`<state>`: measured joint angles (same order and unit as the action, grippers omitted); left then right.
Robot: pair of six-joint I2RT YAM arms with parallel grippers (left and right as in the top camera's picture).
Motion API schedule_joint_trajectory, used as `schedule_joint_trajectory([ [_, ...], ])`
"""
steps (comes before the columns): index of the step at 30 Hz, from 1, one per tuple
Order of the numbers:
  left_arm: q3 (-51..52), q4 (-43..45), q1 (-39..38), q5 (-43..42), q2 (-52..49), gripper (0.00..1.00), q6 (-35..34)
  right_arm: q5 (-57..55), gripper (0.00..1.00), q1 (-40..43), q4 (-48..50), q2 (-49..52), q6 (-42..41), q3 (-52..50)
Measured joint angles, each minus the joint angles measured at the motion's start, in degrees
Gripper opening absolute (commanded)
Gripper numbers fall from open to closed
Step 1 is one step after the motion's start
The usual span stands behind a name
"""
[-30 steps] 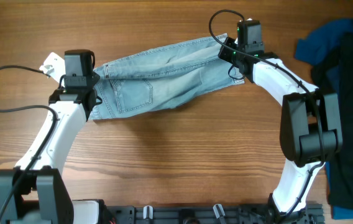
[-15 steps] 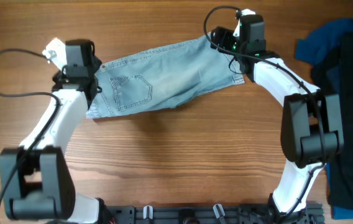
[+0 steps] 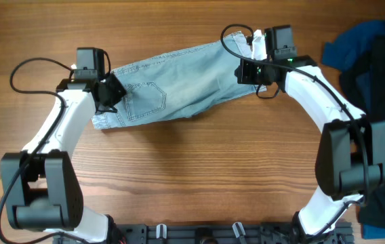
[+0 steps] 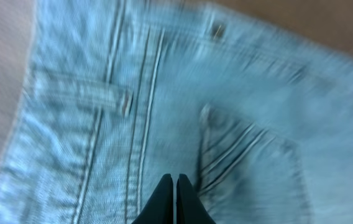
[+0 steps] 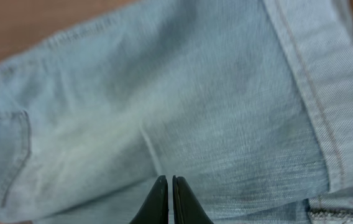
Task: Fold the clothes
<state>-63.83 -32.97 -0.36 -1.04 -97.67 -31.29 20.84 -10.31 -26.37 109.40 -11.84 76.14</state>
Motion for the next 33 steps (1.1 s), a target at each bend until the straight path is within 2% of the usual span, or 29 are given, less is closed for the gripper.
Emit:
schedule_joint_trajectory([
  [2,0.1,0.0,0.0,-0.8,-0.2,0.21,0.0,0.2,0.04,0.0,-1.3,0.8,1.3,0.0],
  [3,0.1,0.2,0.0,-0.8,0.0,0.4,0.1,0.1,0.04,0.0,-1.7,1.0,1.7,0.0],
  [4,0.1,0.1,0.0,-0.8,0.4,0.48,0.4,0.1,0.04,0.0,-2.4,1.3,2.2,0.0],
  [6,0.1,-0.5,0.2,-0.7,2.0,0.46,0.3,-0.4,0.04,0.0,-3.6,1.7,2.9,0.0],
  [10,0.1,-2.6,3.9,-0.6,4.4,0.57,0.9,-3.0,0.04,0.0,-5.7,1.9,3.2,0.0],
  [18,0.1,-1.9,13.6,-2.6,3.5,0.5,7.4,-6.6,0.04,0.0,-6.1,2.1,3.2,0.0],
  [28,0.1,2.7,14.1,-7.0,-3.8,0.47,10.3,-6.6,0.04,0.0,-3.9,4.2,3.5,0.0],
  [33,0.1,3.2,14.1,-7.7,-3.8,0.46,10.5,-6.3,0.04,0.0,1.9,6.1,6.4,-0.2],
])
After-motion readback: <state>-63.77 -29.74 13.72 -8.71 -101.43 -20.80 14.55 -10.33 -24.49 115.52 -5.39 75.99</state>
